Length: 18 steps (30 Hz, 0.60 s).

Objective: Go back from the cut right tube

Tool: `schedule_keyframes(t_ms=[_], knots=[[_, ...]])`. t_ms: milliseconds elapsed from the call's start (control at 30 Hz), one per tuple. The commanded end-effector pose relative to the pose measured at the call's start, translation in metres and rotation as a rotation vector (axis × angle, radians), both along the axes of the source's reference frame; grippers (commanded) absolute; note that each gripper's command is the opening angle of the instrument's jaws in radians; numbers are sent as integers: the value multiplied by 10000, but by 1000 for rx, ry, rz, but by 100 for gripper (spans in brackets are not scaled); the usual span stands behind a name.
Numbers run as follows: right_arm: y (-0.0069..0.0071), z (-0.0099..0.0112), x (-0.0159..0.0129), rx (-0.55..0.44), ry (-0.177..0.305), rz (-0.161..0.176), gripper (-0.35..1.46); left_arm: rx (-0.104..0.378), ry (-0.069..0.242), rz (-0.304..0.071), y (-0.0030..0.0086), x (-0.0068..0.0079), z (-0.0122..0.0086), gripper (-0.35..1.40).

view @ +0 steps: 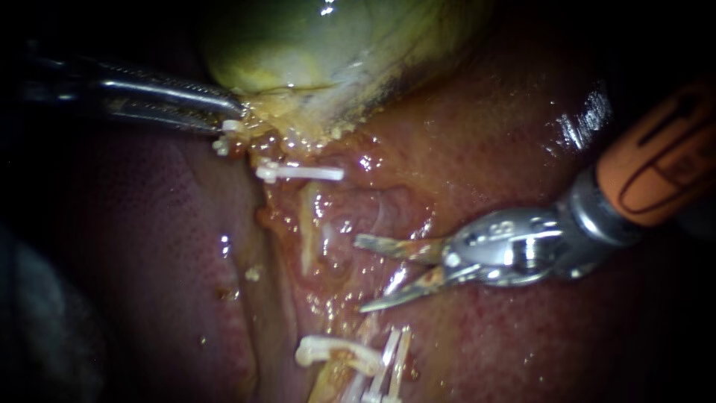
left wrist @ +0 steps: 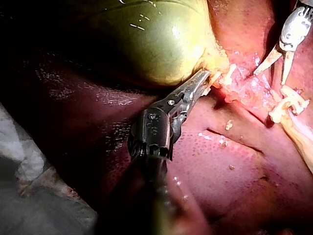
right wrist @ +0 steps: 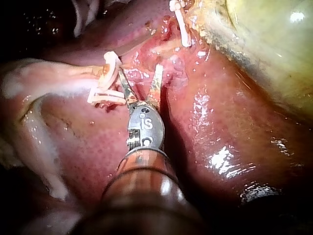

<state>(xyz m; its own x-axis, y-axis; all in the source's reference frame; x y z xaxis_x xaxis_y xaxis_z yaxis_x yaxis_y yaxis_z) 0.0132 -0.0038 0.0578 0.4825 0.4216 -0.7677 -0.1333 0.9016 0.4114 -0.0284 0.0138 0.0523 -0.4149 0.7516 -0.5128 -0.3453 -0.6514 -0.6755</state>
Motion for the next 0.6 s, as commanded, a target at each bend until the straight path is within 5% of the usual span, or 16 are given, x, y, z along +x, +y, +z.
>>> schedule_keyframes(t_ms=[33,300,600], knots=[[2,0,-7,-19,-18,-14,143,0,0,0,0,0,0,-35],[23,-4,-50,-110,-134,-64,143,0,0,0,0,0,1,-35],[32,-9,-59,-100,-112,-107,143,-6,3,-3,-3,-5,10,-35]])
